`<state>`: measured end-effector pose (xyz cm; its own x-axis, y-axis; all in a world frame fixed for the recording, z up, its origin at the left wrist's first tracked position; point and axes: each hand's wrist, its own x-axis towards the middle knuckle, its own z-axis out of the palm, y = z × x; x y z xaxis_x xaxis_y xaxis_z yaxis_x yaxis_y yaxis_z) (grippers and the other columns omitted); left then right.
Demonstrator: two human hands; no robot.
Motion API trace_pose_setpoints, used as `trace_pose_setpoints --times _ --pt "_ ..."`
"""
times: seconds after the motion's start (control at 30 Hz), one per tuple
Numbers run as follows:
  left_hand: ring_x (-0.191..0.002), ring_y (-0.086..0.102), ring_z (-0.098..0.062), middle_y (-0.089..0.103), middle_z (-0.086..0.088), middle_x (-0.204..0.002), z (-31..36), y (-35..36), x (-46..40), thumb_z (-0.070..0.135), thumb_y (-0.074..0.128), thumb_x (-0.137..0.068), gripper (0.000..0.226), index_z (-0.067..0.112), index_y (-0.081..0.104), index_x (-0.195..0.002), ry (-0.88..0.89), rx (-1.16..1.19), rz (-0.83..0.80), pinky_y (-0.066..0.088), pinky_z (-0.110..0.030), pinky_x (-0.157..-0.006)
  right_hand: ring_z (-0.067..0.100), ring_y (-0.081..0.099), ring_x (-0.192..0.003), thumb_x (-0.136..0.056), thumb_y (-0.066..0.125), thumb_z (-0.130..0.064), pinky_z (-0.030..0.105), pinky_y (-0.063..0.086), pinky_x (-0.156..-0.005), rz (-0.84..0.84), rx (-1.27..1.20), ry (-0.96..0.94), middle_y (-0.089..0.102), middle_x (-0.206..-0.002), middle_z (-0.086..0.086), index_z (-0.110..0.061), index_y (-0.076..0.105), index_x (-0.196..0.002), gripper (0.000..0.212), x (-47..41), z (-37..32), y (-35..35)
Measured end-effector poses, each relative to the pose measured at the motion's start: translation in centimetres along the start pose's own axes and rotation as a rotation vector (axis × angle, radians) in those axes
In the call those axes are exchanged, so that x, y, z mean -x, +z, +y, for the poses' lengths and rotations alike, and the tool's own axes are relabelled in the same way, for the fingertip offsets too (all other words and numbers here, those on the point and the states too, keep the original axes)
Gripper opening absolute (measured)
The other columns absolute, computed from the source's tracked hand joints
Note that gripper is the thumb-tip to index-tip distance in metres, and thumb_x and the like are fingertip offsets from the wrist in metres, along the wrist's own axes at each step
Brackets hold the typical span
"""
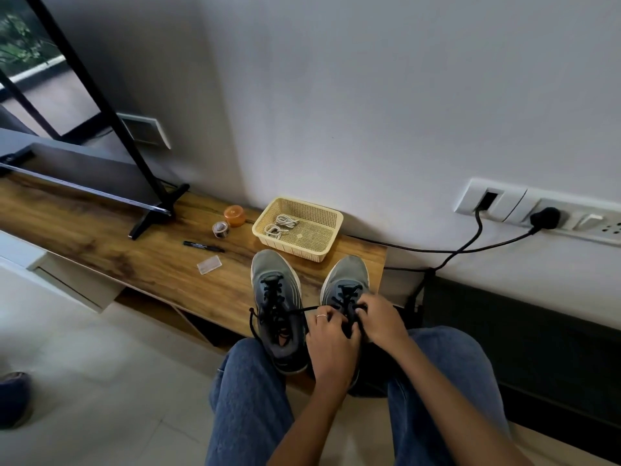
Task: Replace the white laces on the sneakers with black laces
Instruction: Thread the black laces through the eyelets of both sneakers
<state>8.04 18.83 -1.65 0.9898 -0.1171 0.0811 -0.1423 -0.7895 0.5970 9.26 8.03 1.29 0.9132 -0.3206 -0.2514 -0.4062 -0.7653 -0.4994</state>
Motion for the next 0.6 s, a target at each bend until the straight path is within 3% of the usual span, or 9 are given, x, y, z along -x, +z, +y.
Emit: trace_pose_setpoints --times 0.1,0.33,0.6 --pt "-0.113 0.049 -0.02 0.055 0.0 -0.119 0.0 0.0 0.0 0.037 0.06 -0.089 0.028 0.014 0.068 -0.103 -0.014 -0.001 -0.027 0.047 -0.035 -0.086 0.022 0.055 -0.086 -0.094 0.052 -0.016 0.028 0.034 -0.066 0.023 -0.009 0.003 0.057 -0.095 0.006 -0.016 0.05 -0.083 0.011 0.5 -0.1 0.1" --pt "-0.114 0.049 -0.02 0.056 -0.002 -0.12 0.3 0.0 0.0 0.034 0.057 -0.093 0.028 0.012 0.067 -0.108 -0.065 0.015 -0.026 0.046 -0.034 -0.089 0.013 0.051 -0.066 -0.091 0.058 -0.014 0.025 0.035 -0.057 0.04 -0.182 0.077 0.056 -0.07 0.001 -0.012 0.05 -0.068 0.024 2.1 0.3 -0.9" --pt "-0.112 0.053 -0.021 0.059 -0.002 -0.116 0.4 0.2 0.2 0.032 0.061 -0.09 0.026 0.012 0.07 -0.105 -0.055 0.015 0.0 0.05 -0.036 -0.087 0.014 0.048 -0.061 -0.09 0.059 -0.015 0.028 0.034 -0.055 0.018 -0.255 0.147 0.054 -0.07 0.002 -0.01 0.049 -0.067 0.026 3.7 1.0 -2.1"
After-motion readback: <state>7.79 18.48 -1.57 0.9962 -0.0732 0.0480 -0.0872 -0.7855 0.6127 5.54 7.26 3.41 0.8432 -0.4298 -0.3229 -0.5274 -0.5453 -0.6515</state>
